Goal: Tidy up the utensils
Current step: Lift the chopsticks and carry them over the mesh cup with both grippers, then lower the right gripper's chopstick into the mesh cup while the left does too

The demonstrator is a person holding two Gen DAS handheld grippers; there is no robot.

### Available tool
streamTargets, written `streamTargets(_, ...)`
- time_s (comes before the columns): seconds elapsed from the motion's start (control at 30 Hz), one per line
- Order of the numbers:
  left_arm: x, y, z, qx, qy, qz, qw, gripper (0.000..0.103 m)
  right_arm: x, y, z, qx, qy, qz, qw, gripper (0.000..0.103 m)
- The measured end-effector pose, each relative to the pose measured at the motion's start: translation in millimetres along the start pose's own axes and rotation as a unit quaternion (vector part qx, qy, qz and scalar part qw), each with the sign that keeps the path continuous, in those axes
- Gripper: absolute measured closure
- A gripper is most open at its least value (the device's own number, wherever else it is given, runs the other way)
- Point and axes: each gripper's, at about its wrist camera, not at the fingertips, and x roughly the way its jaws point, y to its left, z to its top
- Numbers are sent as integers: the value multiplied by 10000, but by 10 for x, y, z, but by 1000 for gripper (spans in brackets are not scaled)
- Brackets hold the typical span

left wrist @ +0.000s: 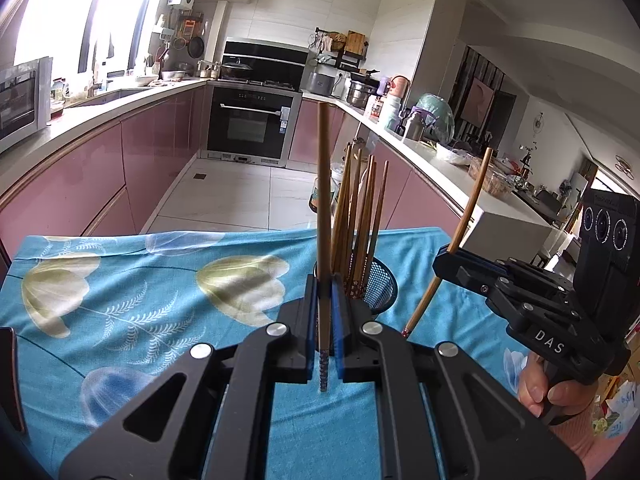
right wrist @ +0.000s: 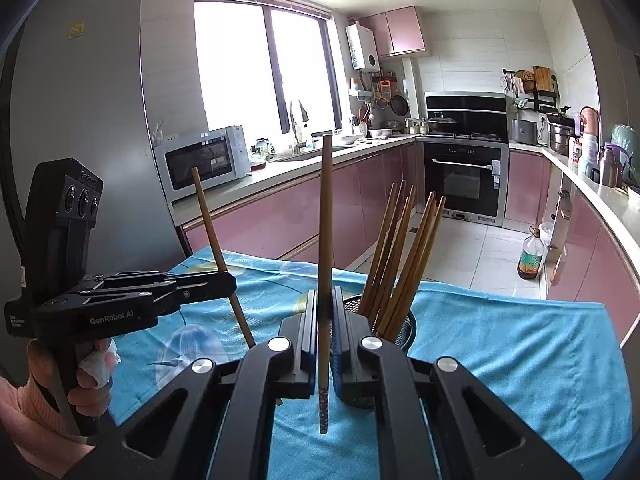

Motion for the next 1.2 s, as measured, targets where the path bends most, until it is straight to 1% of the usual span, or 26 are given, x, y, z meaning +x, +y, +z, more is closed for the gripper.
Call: streamTargets(1.2,-47,-288,531,382,-556,-74,9977,96,-46,-85,371,-64,-444,-143,9989,97)
